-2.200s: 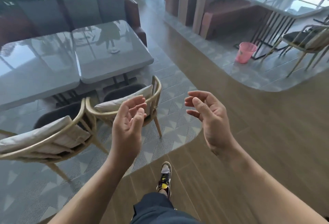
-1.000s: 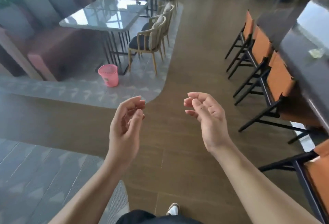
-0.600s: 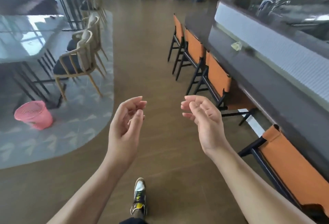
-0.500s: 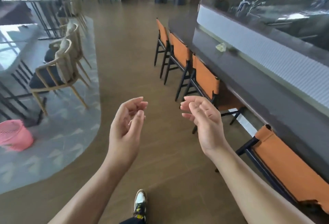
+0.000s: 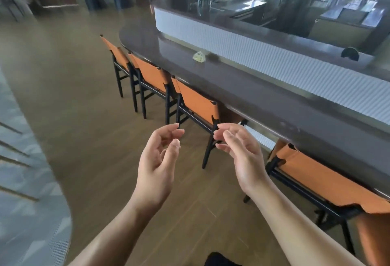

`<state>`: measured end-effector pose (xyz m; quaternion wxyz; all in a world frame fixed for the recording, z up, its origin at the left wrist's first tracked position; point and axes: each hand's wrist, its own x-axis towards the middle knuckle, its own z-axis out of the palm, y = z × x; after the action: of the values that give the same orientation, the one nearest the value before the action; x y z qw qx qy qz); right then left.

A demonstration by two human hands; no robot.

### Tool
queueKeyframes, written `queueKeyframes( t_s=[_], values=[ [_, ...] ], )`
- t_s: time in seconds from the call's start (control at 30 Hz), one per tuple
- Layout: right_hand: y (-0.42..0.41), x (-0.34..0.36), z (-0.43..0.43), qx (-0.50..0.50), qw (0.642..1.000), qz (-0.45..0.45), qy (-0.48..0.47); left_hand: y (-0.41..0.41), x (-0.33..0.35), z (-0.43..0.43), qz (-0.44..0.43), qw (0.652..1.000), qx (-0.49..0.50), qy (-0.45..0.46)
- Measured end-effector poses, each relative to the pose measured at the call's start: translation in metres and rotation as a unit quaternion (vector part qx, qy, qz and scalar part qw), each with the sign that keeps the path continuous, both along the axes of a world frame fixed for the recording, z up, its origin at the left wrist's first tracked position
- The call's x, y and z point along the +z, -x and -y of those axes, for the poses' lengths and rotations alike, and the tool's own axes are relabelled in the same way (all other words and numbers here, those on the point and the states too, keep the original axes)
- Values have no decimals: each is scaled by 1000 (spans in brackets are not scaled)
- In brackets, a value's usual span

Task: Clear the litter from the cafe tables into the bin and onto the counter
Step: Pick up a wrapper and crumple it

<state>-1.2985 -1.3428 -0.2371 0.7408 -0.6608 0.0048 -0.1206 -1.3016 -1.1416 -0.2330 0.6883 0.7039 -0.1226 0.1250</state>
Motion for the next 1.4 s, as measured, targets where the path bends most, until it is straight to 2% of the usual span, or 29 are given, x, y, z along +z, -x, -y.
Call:
queueKeyframes(
  t_s=[0.27,0.47,0.6,0.83,1.13,1.4],
  values=[
    [-112,-20,17,-34,999,-13,-9,-120,-15,23,-20,999,-43,-7],
    [-242,-24,31,-21,999,-7,-34,-247,-12,41,-23,999,-24,-7],
    [-328,-15,47,-9,1000,0,1,-321,-4,52,-18,1000,-11,3],
    [-435,-13,57,2,1000,1,1,-422,-11,63,-29,999,-14,4],
    [-584,-30,36,-20,1000,-15,-1,-579,-23,39,-29,999,-26,16],
    [-752,-29,-12,-71,997,-11,4,-746,-18,-14,-42,997,-59,14]
  ],
)
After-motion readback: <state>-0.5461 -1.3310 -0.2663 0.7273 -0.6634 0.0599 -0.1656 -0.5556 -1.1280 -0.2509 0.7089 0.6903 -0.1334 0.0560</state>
